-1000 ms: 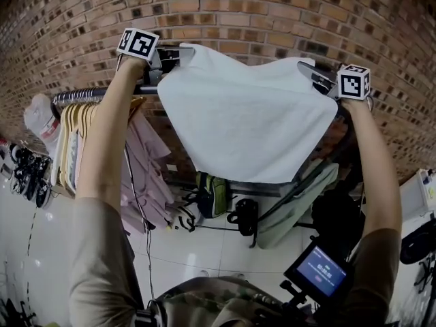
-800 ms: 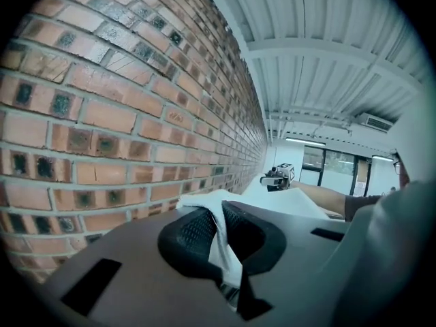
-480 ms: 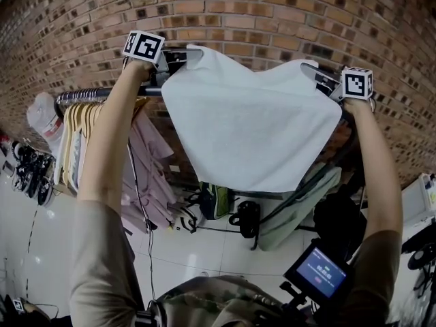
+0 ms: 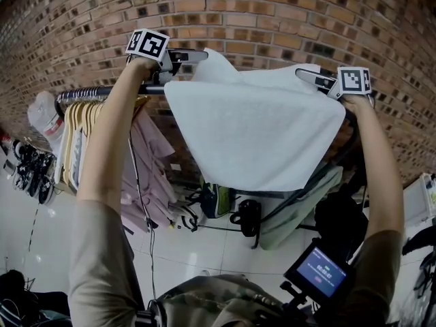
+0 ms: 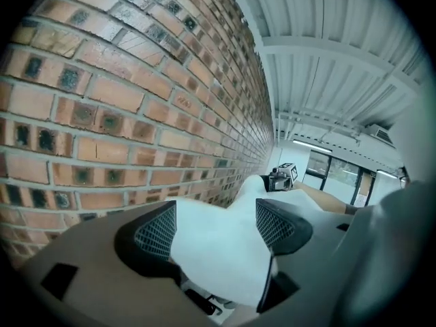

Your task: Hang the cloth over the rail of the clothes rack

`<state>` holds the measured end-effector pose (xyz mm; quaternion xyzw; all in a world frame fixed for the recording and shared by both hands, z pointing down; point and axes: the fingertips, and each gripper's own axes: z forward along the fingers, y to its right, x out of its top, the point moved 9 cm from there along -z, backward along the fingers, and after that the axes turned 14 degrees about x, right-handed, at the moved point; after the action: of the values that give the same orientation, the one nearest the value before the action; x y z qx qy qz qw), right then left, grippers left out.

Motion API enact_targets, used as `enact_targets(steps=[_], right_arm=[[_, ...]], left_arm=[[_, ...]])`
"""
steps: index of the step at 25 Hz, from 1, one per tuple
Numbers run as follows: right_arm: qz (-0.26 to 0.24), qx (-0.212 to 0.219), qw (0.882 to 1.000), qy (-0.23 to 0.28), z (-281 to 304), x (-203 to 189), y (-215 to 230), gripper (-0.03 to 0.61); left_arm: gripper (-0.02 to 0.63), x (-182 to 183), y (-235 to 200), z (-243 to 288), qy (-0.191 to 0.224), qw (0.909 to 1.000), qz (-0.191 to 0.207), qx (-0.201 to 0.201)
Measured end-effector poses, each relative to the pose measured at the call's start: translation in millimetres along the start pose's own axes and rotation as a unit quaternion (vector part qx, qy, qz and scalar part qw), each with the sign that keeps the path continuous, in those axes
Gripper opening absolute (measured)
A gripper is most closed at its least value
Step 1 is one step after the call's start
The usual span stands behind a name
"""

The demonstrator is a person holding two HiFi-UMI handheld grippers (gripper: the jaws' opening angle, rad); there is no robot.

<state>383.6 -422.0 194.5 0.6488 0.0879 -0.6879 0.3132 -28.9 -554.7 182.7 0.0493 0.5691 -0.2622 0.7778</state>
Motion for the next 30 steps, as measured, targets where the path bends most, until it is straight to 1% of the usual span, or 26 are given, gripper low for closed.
enact_targets(steps=[1,2,4,6,8,10,13,16,18,19,20,21,23,24,25,27,30], right_arm=[[-0.003,-0.007,1.0,-0.002,-0.4,-0.1,-0.8,0.463],[-0.004,-0.014,1.0,-0.004,-1.0,-0.8,-1.3,0.466],[-0.003,-0.02,1.0,-0.008,-2.1,-2.1,-1.9,0.488],[-0.01,-0.009,1.0,-0.005,-1.9,-0.7,-2.0,0.488],[-0.016,0.002,1.0,0.011,-2.9,2.9,-1.7,0.488],[-0.025,0.009,0.999,0.027,-3.1,6.3,-3.0,0.488],[-0.043,0.003,0.999,0.032,-5.3,8.4,-2.9,0.486],[-0.071,-0.001,0.995,0.067,-11.3,19.7,-3.9,0.485],[-0.071,0.0,0.994,0.082,-15.2,24.9,-3.6,0.486],[-0.062,-0.002,0.996,0.071,-15.2,23.2,-2.8,0.486],[-0.047,-0.005,0.998,0.049,-12.6,17.8,-1.8,0.486],[-0.028,0.003,0.999,0.018,-6.4,9.9,-1.7,0.486],[0.006,0.05,0.998,-0.043,14.7,-7.1,-3.6,0.486],[0.017,0.057,0.996,-0.07,21.5,-13.5,-2.6,0.486],[0.025,0.047,0.994,-0.094,23.7,-17.1,-0.1,0.486],[0.044,0.014,0.992,-0.121,21.2,-18.9,5.8,0.486],[0.059,-0.012,0.99,-0.124,16.8,-18.9,11.3,0.485]], left_arm=[[0.357,0.7,0.0,-0.6,0.005,1.0,-0.002,0.001],[0.357,0.6,0.4,-0.6,0.006,1.0,0.001,0.001],[0.357,-1.4,2.3,0.6,-0.002,0.9999,0.014,0.0],[0.357,-3.4,5.4,1.7,-0.012,0.9996,0.025,-0.002],[0.357,-3.3,8.6,2.6,-0.014,0.9994,0.03,-0.008],[0.357,-1.7,9.6,1.8,-0.006,0.9995,0.03,-0.009],[0.357,2.2,10.8,-0.3,0.017,0.9994,0.028,-0.015],[0.357,4.1,12.7,-1.6,0.028,0.9989,0.029,-0.022],[0.358,4.3,14.3,-0.9,0.027,0.9989,0.031,-0.022],[0.357,4.0,15.9,-0.1,0.027,0.9989,0.032,-0.023],[0.357,3.2,18.0,0.8,0.025,0.9988,0.032,-0.026],[0.357,1.8,20.2,1.5,0.023,0.9987,0.034,-0.031],[0.358,-0.5,22.4,1.3,0.017,0.9982,0.045,-0.037],[0.357,-0.5,21.9,0.3,0.016,0.9976,0.055,-0.039],[0.358,0.4,20.8,-0.8,0.016,0.9972,0.061,-0.04],[0.358,3.5,19.1,-2.0,0.02,0.9971,0.06,-0.041],[0.359,3.0,19.7,-0.6,0.022,0.9977,0.05,-0.04]])
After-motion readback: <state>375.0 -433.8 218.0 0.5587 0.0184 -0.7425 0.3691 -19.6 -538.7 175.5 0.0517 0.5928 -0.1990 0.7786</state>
